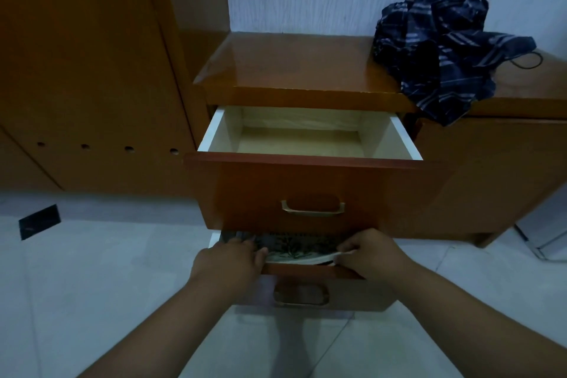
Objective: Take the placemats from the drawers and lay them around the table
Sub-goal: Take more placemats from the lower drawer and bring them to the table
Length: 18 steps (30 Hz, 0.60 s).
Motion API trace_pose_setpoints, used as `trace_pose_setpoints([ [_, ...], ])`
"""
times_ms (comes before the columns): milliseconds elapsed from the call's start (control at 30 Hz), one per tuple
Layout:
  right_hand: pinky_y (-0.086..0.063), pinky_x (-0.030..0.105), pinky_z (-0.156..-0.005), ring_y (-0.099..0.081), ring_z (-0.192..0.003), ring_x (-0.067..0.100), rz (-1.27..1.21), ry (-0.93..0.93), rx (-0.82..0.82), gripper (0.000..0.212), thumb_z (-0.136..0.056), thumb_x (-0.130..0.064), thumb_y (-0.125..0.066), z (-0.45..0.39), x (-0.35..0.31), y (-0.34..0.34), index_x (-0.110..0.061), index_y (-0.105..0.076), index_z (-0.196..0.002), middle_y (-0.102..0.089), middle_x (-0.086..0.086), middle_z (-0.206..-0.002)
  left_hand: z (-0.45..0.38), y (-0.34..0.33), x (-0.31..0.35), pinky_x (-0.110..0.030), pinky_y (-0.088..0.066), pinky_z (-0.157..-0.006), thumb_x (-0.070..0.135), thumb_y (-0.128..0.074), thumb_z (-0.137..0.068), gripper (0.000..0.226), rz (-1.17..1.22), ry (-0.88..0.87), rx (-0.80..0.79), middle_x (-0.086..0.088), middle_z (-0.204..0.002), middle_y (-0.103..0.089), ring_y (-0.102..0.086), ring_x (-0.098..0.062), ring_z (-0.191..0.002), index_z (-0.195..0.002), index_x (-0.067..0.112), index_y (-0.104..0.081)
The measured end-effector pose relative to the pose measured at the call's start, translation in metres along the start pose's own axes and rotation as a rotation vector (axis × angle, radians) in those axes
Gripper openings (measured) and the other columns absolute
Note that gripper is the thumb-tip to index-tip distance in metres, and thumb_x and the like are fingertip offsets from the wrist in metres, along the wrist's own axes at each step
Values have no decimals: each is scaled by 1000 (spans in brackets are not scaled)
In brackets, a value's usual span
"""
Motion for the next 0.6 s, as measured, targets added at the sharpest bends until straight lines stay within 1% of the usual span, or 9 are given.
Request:
trace_pose_setpoints([
  [67,-51,19,-71,-63,-84,3,-15,67,77,21,-81,-39,-81,11,-3,9,-27,-75,-97,-70,-11,-93,5,1,1,-37,-50,-89,65,-32,-99,51,5,-29,46,4,-129,-60,-56,-19,-121,-130,34,-57],
  [100,-49,14,-69,-63,-83,0,-33,94,106,24,-79,-38,-83,18,-5,11,-30,-74,-100,-69,-15,-93,8,3,2,-37,-49,-90,69,-33,-96,55,10,-52,68,7,-130,-58,-53,-18,-122,-131,34,-57],
  [167,-45,6,-64,-62,-78,-7,-65,131,146,25,-79,-31,-84,27,-7,15,-32,-75,-102,-69,-19,-88,14,10,4,-34,-48,-88,77,-37,-90,61,32,-88,132,9,-126,-56,-49,-15,-121,-129,35,-58],
  [233,-41,2,-62,-60,-73,-12,-79,170,228,23,-82,-19,-81,37,-11,25,-30,-77,-103,-66,-22,-82,19,18,5,-32,-48,-86,81,-42,-84,64,30,-112,202,10,-119,-55,-49,-14,-116,-126,36,-60],
  [300,-42,3,-62,-60,-75,-15,-136,177,313,20,-86,-16,-76,46,-14,37,-31,-76,-100,-66,-22,-80,23,24,8,-31,-49,-82,81,-46,-81,64,51,-120,229,10,-115,-54,-52,-14,-112,-126,38,-58],
  [367,-46,7,-63,-62,-78,-13,-196,165,350,20,-90,-19,-72,55,-17,43,-37,-72,-99,-69,-19,-81,26,29,9,-29,-50,-77,78,-50,-82,60,88,-111,233,11,-114,-57,-56,-14,-108,-129,40,-53],
  [433,-52,16,-67,-66,-79,-6,-190,155,363,17,-92,-24,-70,62,-19,44,-41,-70,-97,-71,-19,-81,30,40,9,-29,-47,-69,72,-48,-88,54,36,-85,276,11,-113,-63,-62,-14,-103,-134,43,-48],
  [500,-54,24,-68,-66,-79,-3,-152,166,380,15,-92,-29,-69,69,-21,46,-43,-70,-97,-71,-21,-80,34,49,7,-29,-43,-62,69,-41,-93,47,-64,-43,320,9,-108,-67,-67,-15,-97,-132,44,-50],
  [600,-51,21,-65,-63,-81,-1,-113,204,412,15,-90,-31,-71,82,-21,49,-45,-70,-96,-70,-23,-85,40,48,6,-29,-39,-60,69,-36,-96,46,-151,1,276,4,-102,-69,-70,-20,-89,-123,38,-57],
])
Point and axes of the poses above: each hand's wrist, its own z-axis away from the middle knuckle, its own y-axis out of the back of the hand, x = y × z, the point moved 8 cm from there along -z, towards the middle knuckle
